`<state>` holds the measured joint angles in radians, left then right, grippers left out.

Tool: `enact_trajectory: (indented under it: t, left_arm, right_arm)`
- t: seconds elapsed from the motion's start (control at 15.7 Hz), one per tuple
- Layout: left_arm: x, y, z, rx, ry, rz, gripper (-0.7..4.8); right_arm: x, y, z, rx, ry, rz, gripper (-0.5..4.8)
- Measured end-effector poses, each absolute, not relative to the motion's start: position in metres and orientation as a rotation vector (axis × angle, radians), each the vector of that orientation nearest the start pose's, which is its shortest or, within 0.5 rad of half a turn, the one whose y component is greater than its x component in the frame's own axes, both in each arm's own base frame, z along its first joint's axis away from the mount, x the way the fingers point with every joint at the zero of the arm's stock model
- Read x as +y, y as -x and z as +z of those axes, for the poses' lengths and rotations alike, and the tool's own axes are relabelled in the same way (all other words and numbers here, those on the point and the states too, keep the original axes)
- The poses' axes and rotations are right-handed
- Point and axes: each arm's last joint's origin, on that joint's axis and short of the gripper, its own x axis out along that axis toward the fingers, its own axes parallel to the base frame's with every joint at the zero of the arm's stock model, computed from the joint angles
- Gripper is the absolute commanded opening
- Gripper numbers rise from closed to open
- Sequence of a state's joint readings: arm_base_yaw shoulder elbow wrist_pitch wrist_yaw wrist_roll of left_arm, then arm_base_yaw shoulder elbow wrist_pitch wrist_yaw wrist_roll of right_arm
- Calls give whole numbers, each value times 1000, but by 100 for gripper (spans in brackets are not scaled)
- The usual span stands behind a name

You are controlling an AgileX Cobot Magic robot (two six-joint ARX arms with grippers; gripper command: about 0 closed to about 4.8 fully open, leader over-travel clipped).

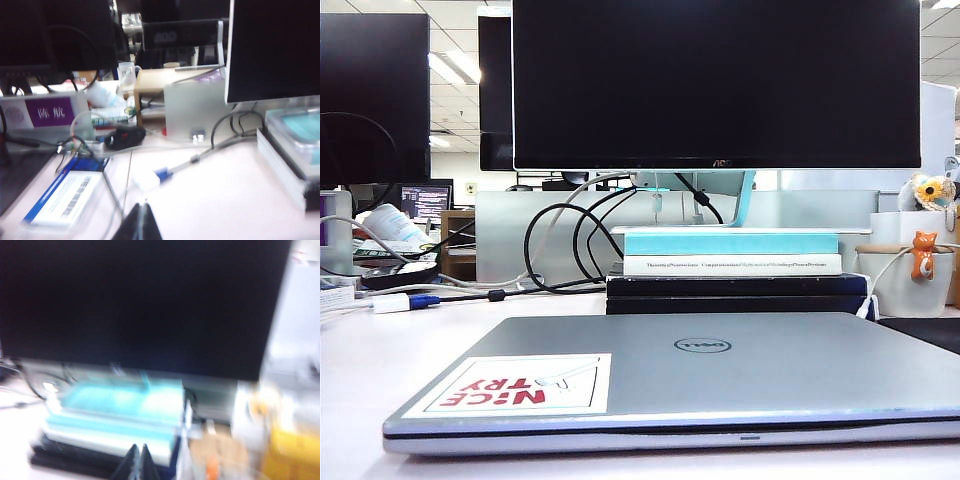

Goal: Close the lid of the gray laptop.

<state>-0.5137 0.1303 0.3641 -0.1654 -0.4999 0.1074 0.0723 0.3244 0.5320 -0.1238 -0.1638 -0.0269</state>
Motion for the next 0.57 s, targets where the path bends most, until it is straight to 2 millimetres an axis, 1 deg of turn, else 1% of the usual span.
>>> enact_trajectory:
  t: [0.13,0.19,0.25,0.32,0.38,0.45,0.51,0.57]
  left_arm:
    - [-26,-74,236,-134,-67,-3,-6]
    - [-27,-76,225,-139,-65,4,-6]
    - [-29,-80,206,-116,-77,12,-6]
    - [-30,-83,196,-88,-94,11,-6]
    - [-31,-85,188,-73,-103,6,-6]
    - [-32,-87,183,-70,-109,-16,-6]
    - [-31,-89,178,-74,-112,-30,-6]
    - [-25,-93,171,-58,-113,-1,-6]
  right_arm:
    - [11,-97,264,-115,-39,227,-2]
    - [12,-98,244,-140,-82,237,-2]
    - [12,-102,209,-130,-160,242,-2]
    - [12,-102,195,-129,-183,244,-2]
    - [12,-102,186,-125,-193,245,-2]
    - [12,-101,181,-116,-199,241,-2]
    - [12,-101,182,-125,-198,238,-2]
    - [12,-101,182,-121,-188,236,-2]
